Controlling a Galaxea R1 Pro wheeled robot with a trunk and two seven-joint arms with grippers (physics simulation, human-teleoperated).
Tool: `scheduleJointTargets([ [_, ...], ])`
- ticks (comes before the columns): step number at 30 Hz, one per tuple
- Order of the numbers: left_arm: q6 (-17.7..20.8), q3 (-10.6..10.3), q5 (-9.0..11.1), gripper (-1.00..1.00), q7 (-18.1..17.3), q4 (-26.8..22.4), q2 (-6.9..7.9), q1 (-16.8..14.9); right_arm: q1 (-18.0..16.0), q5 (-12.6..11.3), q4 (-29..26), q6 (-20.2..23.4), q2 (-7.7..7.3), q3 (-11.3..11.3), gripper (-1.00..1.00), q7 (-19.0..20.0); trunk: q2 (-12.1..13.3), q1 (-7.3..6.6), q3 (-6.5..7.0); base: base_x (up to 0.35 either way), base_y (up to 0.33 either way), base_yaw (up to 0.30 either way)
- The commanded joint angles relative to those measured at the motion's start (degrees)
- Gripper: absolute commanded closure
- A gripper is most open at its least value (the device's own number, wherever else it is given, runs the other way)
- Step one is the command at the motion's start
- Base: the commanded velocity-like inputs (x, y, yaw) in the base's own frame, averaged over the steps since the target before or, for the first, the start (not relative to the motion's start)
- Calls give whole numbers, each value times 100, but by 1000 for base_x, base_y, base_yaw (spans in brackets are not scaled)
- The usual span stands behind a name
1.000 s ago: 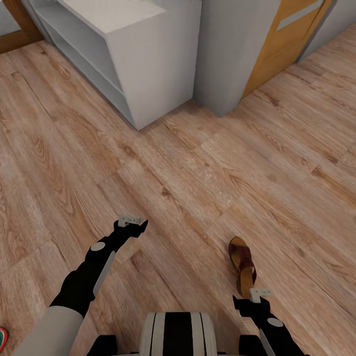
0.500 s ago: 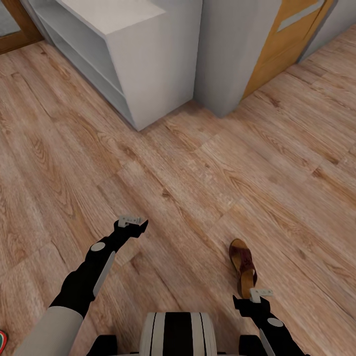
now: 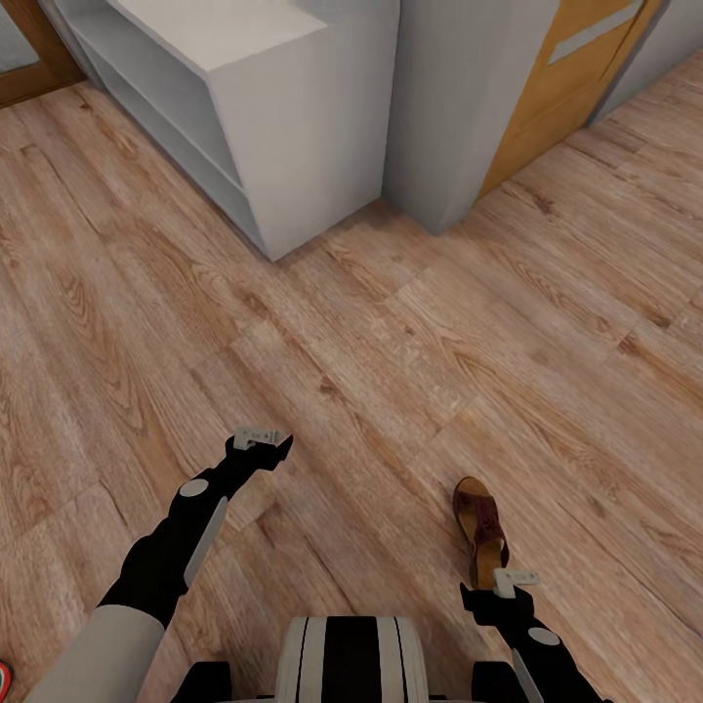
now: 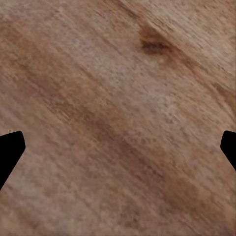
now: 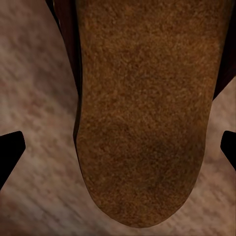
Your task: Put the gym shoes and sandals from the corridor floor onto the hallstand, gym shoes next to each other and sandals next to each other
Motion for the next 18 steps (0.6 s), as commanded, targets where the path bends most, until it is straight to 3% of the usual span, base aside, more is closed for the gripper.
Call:
scheduleJointTargets([
  [1,38,-7,41,-100,-7,-6,4,-3,0,-7,-11,33,0,-4,-100,-1,-1,-1,-3,3,0,0],
  [9,38,-7,41,-100,-14,14,-2,-3,0,-6,-14,33,0,-11,-100,-1,-1,-1,-3,1,0,0],
  [10,38,-7,40,-100,-15,15,-2,-2,0,-6,-14,33,0,-11,100,-1,-1,-1,-3,0,0,0],
  [18,38,-7,39,-100,-9,33,2,0,0,-6,-10,33,-1,-12,100,-1,-1,-1,-3,0,0,0],
])
